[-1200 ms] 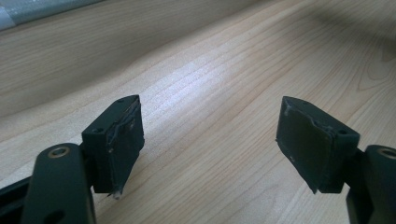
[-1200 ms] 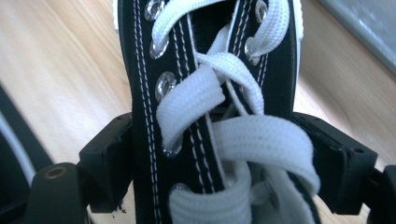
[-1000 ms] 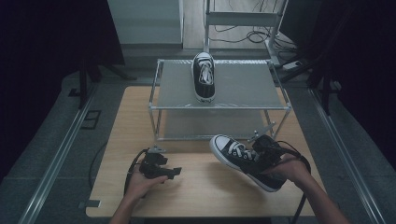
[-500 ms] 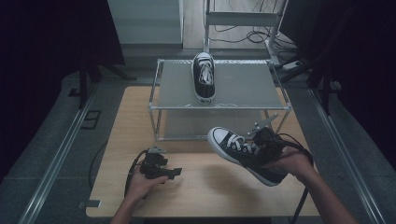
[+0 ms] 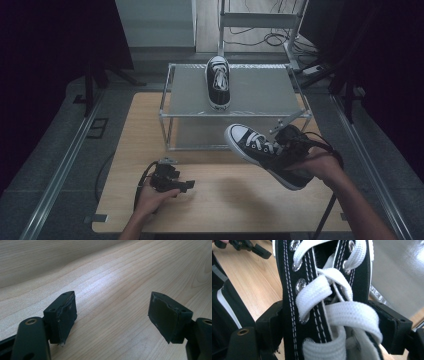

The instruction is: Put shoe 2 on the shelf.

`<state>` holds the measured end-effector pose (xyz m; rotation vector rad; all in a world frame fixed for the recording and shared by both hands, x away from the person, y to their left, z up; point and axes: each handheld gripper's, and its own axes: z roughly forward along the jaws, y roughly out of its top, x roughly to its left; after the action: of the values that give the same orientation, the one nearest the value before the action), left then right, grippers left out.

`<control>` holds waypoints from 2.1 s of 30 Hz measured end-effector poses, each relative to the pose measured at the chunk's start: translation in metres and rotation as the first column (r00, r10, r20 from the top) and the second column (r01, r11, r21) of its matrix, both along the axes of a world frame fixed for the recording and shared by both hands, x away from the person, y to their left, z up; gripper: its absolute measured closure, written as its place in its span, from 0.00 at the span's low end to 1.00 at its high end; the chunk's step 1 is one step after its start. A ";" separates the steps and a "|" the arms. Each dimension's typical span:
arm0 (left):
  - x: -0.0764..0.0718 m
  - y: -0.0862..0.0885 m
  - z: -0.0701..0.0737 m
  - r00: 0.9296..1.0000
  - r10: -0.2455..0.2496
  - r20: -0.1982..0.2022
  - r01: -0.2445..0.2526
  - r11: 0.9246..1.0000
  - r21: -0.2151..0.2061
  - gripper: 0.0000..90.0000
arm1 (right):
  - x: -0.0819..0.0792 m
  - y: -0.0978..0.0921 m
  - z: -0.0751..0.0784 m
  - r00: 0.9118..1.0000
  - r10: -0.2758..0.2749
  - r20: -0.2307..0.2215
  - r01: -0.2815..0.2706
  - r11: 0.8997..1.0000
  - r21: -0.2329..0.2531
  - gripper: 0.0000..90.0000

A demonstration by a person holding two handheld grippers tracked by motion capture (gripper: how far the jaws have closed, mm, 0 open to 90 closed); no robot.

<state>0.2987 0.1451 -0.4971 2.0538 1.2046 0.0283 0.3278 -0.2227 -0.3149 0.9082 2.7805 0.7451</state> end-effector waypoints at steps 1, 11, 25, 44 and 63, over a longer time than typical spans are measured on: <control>0.000 0.000 0.000 1.000 -0.001 0.000 0.001 1.000 -0.001 0.26 | 0.002 0.000 0.005 1.000 -0.005 0.018 0.005 1.000 -0.002 0.22; 0.000 0.000 0.000 1.000 -0.004 -0.002 0.004 1.000 -0.002 0.26 | 0.013 0.001 0.029 0.999 -0.032 0.033 0.033 0.999 -0.009 0.22; 0.000 0.000 0.000 1.000 -0.006 -0.005 0.006 1.000 -0.004 0.26 | 0.046 -0.002 0.052 0.991 -0.131 0.028 0.131 0.991 -0.022 0.22; 0.001 -0.001 -0.002 1.000 -0.011 -0.008 0.011 1.000 0.005 0.26 | 0.096 0.001 0.059 0.959 -0.283 -0.003 0.283 0.959 -0.025 0.22; 0.000 -0.002 -0.002 1.000 -0.011 -0.009 0.011 1.000 -0.002 0.26 | 0.142 0.023 0.065 0.906 -0.423 -0.017 0.421 0.904 -0.074 0.22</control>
<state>0.2991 0.1434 -0.4986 2.0605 1.1985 0.0128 0.4701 -0.1998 -0.2499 1.4524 2.4751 0.5609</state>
